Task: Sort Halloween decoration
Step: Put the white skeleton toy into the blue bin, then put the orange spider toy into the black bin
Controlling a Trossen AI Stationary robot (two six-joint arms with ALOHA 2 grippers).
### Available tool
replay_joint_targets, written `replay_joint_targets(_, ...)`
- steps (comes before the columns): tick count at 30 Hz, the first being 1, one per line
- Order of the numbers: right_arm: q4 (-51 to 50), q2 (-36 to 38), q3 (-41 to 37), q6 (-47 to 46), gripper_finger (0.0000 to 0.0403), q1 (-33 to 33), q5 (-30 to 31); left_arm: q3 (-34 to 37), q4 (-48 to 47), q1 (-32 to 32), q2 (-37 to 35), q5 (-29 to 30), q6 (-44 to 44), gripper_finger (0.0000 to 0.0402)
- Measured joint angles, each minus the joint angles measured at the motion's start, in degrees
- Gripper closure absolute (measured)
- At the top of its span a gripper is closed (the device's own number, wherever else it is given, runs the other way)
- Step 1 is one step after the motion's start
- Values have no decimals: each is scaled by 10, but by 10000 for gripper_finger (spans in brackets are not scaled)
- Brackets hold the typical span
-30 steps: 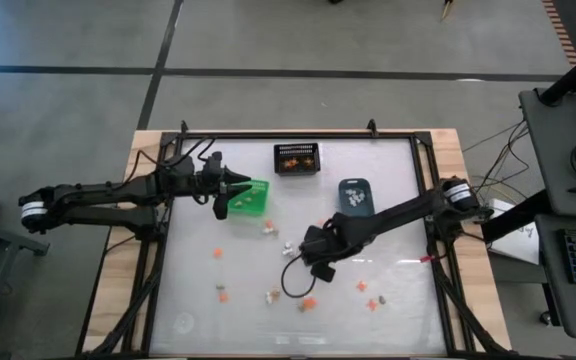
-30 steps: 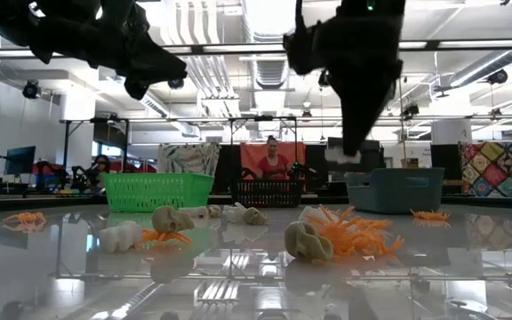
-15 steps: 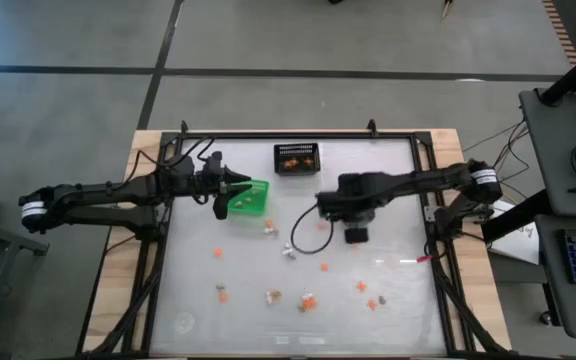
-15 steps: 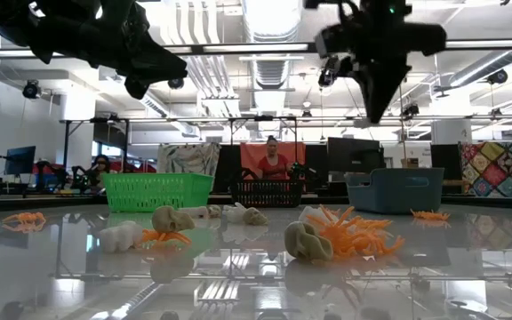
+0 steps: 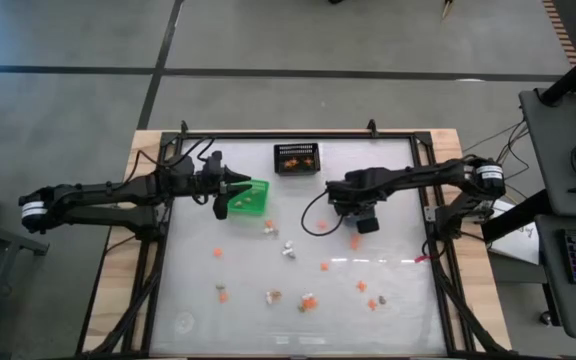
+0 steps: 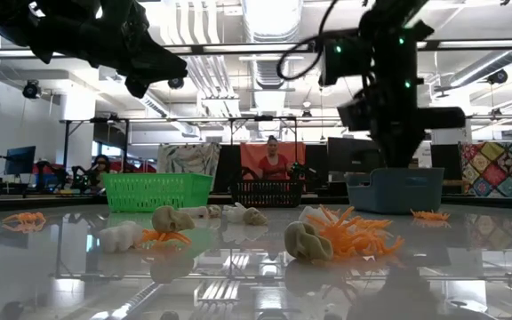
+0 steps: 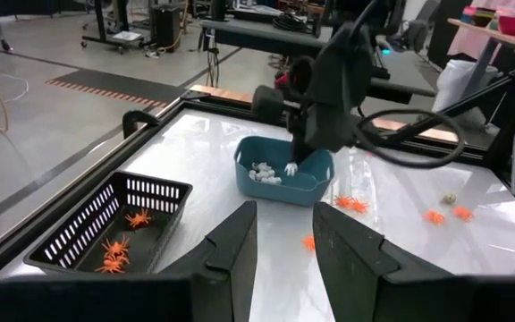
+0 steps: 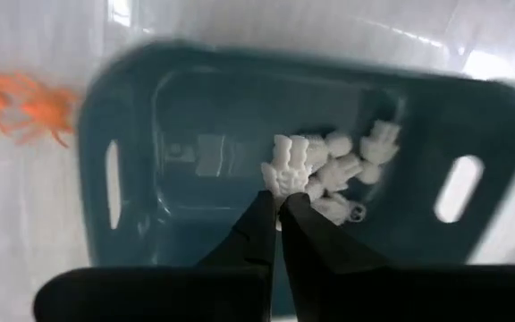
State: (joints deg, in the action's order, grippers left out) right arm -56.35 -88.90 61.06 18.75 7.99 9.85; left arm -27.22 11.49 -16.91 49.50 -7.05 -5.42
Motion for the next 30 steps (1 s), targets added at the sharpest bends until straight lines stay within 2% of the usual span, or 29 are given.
replay_joint_targets(7, 43, 0, -45, -3, 394, 3, -13, 0, 1, 0, 0, 0, 4, 308)
replay_joint_targets(18, 54, 0, -37, -49, 391, 3, -13, 0, 14, 0, 0, 0, 4, 308)
replay_joint_targets(22, 54, 0, -35, -69, 369, 3, -13, 0, 15, 0, 0, 0, 4, 308)
replay_joint_targets(30, 53, 6, -33, -99, 299, 3, -13, 0, 17, 0, 0, 0, -1, 308)
